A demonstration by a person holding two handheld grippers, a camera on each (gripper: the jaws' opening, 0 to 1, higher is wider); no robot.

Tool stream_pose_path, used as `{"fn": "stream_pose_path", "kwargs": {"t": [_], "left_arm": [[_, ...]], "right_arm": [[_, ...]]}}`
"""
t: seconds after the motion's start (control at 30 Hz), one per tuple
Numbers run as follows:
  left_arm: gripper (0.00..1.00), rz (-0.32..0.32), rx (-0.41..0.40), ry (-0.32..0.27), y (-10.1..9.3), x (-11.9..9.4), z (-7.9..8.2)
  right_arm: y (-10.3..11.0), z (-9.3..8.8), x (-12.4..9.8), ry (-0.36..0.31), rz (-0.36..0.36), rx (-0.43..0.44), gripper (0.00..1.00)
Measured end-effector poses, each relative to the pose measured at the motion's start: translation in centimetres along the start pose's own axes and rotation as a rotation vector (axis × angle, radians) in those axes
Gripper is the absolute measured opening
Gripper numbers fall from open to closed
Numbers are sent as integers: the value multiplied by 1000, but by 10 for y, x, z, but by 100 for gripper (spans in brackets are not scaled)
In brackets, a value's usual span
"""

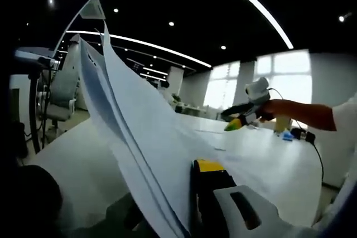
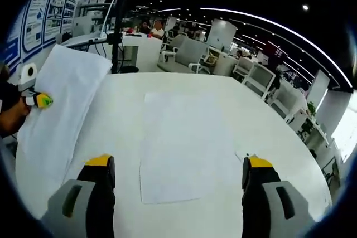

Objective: Organize the stack of printing papers by aligning and flattening the scattered papers on the table

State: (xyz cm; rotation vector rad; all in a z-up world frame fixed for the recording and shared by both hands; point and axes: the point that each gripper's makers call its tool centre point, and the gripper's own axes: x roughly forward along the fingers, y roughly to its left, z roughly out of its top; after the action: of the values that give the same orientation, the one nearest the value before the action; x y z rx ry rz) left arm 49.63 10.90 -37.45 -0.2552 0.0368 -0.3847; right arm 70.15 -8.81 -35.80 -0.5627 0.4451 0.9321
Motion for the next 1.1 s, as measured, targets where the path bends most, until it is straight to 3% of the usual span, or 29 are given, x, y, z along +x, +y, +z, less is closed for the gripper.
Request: {"fn": "stream_pose_path", "kwargs": {"t": [0.3,1.1], "left_arm": [[9,12,11,0,2,1,1],[9,32,19,-3,4,0,2]], "right_arm": [[-2,2,14,-5,45,62,90],[-2,-16,65,50,132,70,90]]}}
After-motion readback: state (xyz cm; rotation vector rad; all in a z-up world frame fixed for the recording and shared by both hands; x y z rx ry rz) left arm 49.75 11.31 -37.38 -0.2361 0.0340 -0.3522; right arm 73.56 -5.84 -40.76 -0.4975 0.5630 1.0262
